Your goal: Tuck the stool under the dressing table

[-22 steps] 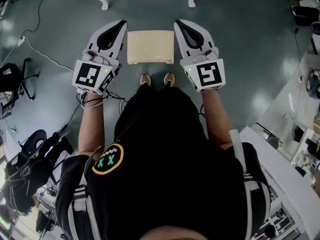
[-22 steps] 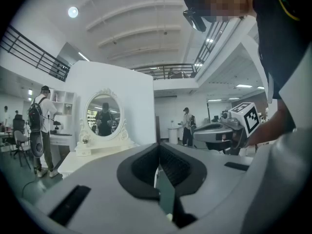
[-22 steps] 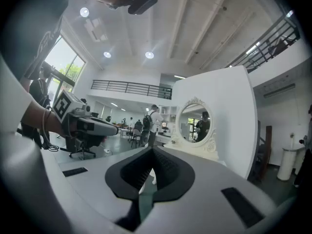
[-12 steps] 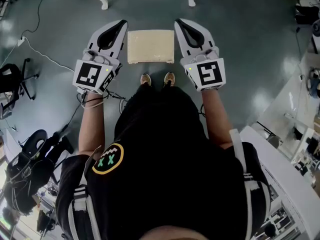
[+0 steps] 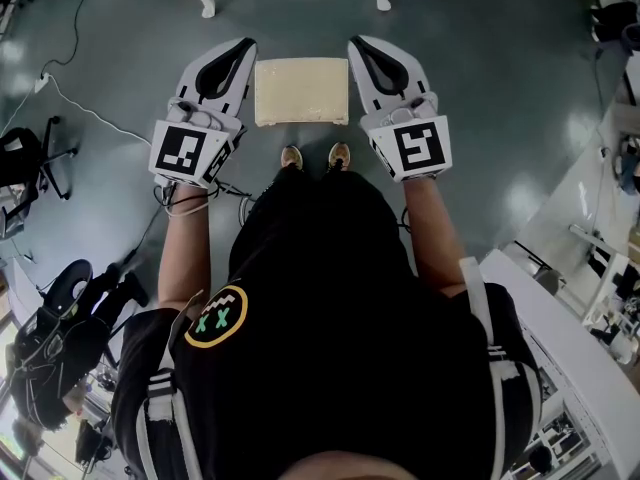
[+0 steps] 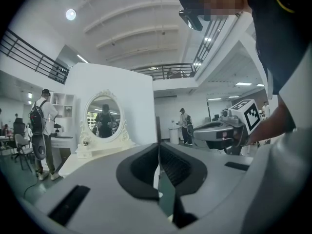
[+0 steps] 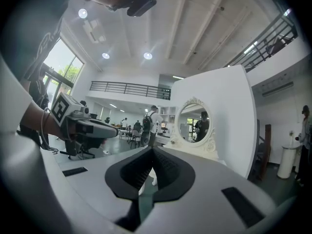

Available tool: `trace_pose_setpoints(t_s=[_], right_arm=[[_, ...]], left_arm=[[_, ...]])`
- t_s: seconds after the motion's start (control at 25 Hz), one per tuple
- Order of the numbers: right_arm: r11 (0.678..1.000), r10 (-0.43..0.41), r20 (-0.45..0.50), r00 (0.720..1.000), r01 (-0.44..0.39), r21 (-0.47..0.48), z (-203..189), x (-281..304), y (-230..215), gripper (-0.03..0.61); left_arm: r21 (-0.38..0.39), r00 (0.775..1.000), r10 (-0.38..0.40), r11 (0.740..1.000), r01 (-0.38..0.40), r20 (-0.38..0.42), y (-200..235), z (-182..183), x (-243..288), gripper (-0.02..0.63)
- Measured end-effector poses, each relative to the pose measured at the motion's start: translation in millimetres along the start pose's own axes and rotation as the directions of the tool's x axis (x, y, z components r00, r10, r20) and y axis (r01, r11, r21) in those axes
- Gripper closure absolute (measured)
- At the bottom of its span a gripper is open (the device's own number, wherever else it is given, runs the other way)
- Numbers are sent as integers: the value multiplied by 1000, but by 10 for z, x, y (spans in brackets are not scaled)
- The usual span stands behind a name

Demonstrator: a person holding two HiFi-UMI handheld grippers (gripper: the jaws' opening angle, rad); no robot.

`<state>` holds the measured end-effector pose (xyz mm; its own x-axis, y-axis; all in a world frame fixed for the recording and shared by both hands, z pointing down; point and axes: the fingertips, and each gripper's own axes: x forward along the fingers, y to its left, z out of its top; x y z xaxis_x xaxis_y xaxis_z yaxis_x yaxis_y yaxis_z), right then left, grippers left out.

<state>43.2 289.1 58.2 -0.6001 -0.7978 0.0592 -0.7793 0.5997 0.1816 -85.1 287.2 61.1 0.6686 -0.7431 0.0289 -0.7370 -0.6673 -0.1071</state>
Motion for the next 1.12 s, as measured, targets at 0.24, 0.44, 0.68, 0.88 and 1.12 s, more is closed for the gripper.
trace_pose_setpoints(t_s=[0.24,0.44,0.68,0.88,1.12], right_arm=[[1000,22,0,1000,-22,17,-29,89,-22,367],[997,42,-14,999,-41,65,-111,170,-18,68],[995,81,-36,996,-79,61,-191,233,24,-20],[994,81,-79,994,-75,74,-318,285,5,-20],[991,87,-165,982,-69,112,-867,370,-10,-20]], left_arm=[[2,1000,-3,1000,3,11,76,-7,35,422],[35,999,-35,999,35,1,66,-51,80,177],[65,998,-52,996,53,-22,44,-135,127,120],[58,998,-49,997,52,-47,80,-251,154,120],[-3,990,-47,999,47,-133,153,-813,205,119]])
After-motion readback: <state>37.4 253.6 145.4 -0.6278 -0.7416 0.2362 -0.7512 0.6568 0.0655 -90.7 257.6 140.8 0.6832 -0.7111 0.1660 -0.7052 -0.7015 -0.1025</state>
